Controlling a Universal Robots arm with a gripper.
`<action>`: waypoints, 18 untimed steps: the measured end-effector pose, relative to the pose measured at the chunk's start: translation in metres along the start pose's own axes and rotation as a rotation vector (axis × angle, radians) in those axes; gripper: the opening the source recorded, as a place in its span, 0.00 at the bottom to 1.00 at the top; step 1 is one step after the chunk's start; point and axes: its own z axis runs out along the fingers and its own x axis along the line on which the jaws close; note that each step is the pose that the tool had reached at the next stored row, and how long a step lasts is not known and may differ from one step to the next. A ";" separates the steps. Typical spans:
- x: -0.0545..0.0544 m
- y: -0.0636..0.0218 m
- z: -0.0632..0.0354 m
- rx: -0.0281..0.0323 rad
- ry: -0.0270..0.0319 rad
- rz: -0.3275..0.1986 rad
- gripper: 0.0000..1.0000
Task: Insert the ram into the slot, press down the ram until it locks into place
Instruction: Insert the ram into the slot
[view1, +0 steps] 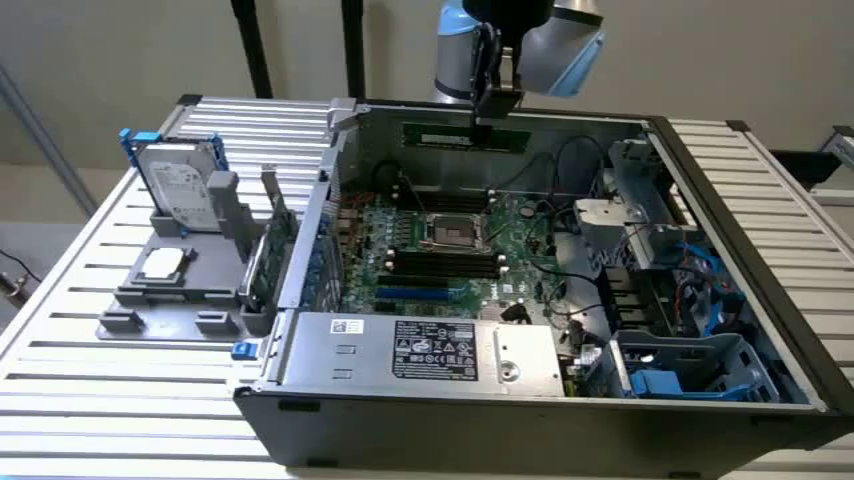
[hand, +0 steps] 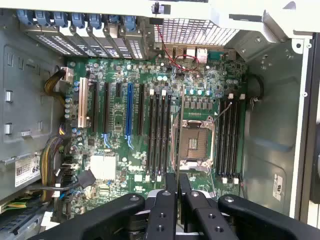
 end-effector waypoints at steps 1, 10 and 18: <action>0.000 0.0000 0.0000 0.0000 0.0000 0.000 0.13; 0.000 0.0000 0.0000 0.0000 0.0000 0.000 0.13; 0.000 0.0002 0.0066 -0.0001 0.0007 0.000 0.13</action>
